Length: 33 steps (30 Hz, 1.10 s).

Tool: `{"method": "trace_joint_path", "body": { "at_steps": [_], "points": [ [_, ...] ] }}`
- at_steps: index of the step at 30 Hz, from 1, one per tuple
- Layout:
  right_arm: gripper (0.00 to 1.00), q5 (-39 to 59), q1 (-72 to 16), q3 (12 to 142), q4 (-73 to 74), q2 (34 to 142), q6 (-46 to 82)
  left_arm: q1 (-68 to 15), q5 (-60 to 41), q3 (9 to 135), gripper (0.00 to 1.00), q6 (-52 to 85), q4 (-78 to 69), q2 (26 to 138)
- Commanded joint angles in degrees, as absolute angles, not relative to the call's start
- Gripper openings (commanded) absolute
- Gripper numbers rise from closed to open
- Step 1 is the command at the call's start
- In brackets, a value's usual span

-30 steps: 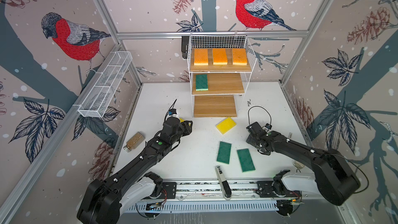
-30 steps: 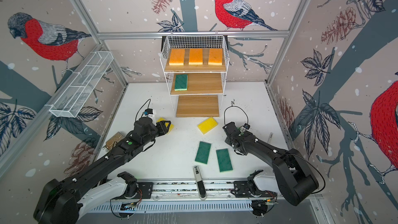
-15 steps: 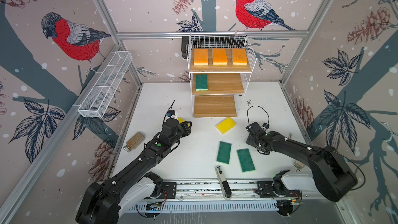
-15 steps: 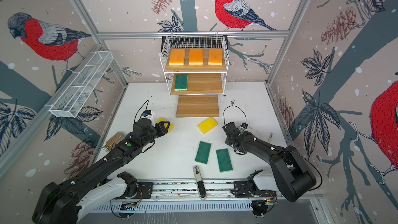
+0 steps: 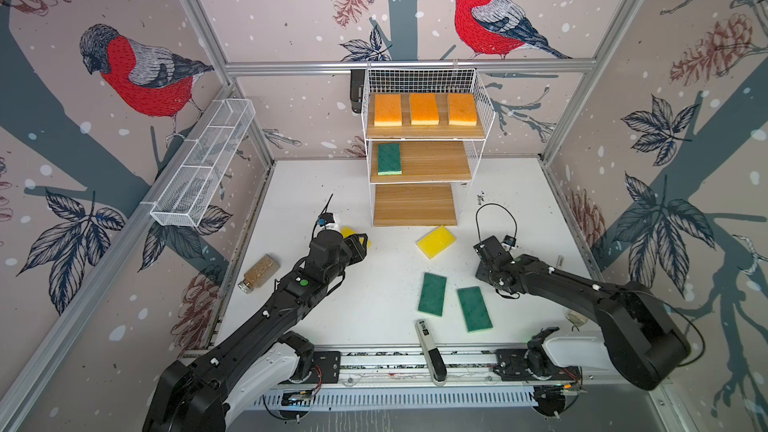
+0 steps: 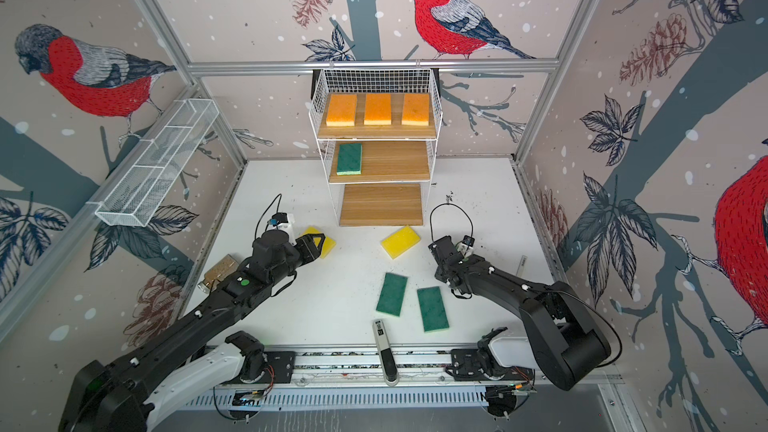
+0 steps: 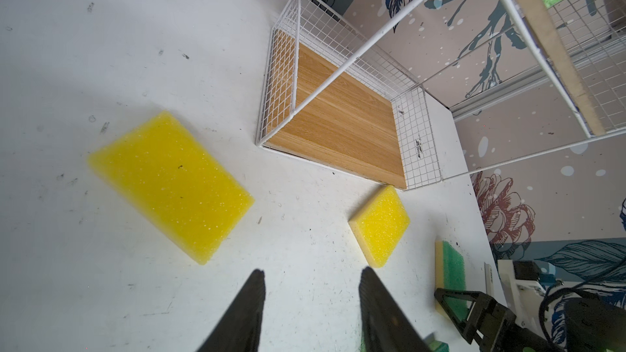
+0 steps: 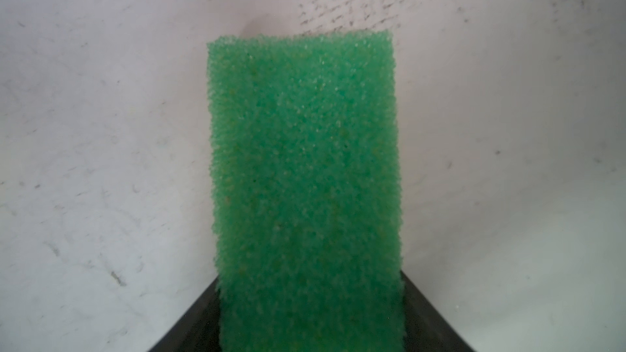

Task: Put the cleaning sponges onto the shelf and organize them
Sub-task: 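Lift the bright green foam sponge off the table with the right gripper, then carry the bright green sponge with the right gripper toward the middle shelf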

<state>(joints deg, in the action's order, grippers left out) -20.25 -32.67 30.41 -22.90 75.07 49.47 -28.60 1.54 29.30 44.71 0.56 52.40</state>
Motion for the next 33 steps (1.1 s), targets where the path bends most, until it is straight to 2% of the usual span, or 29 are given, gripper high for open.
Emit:
{"method": "trace_joint_path", "body": {
  "at_steps": [1,12,22,33],
  "points": [
    [0.69,-20.7,-34.1,31.2,-26.4,74.4,48.9,-28.5,1.9,30.1,0.47,44.3,0.8,52.1],
    [0.65,-23.0,-41.4,35.3,-29.7,72.1,47.9,-28.6,3.4,31.6,0.47,43.7,4.7,48.4],
    [0.64,-30.2,-50.4,46.8,-36.1,69.5,46.4,-28.5,5.0,31.5,0.47,43.8,6.9,45.2],
    [0.63,-31.8,-52.8,60.4,-35.2,73.2,39.8,-28.6,7.2,31.1,0.47,43.1,8.2,43.1]
  ]
}}
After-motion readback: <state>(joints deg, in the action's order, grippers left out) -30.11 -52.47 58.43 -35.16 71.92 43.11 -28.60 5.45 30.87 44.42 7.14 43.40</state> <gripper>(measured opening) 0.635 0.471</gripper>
